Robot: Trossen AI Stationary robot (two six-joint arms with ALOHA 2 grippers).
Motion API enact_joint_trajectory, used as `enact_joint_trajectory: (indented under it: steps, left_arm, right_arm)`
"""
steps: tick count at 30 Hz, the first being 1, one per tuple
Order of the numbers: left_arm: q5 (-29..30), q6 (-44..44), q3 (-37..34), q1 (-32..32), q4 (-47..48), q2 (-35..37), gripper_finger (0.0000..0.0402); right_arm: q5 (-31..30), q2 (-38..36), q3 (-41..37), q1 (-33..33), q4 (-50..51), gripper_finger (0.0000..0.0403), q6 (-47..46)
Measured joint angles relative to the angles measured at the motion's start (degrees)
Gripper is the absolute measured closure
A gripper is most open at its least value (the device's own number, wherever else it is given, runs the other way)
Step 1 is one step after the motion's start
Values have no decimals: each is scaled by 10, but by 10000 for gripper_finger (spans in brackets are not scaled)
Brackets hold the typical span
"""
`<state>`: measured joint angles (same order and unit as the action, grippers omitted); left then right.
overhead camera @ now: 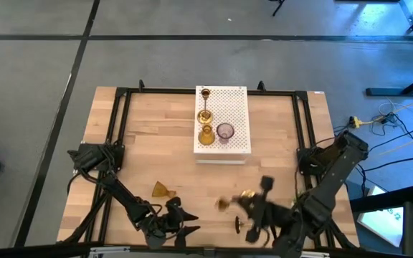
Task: Pick & Place candle stick holders
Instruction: Put the top gold candle holder on the shelf
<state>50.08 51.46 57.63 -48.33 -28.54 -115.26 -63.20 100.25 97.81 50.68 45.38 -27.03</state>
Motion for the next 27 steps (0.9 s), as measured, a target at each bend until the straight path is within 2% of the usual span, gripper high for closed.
enact_joint_trajectory:
  steps: [4, 6, 8, 11, 14, 20, 27]
  left_arm:
    - [13, 11, 0, -10, 0, 0, 236]
    - [25, 18, 0, -17, 0, 0, 236]
    - [39, 23, 0, -27, 0, 0, 236]
    - [65, 29, 0, -43, 0, 0, 236]
    - [91, 34, 0, -58, 0, 0, 236]
    - [118, 39, 0, -69, 0, 0, 236]
    - [119, 39, 0, -67, 0, 0, 236]
  right_arm:
    - [146, 0, -31, -5, -231, 390, 230]
    - [211, 0, -33, -7, -303, 390, 297]
    - [274, -3, -32, -11, -334, 390, 340]
    - [323, -13, -33, -20, -346, 390, 368]
    - [345, -31, -33, -38, -346, 390, 369]
    - [424, -47, -33, -106, -320, 390, 376]
    - [449, -83, -33, -198, -273, 390, 387]
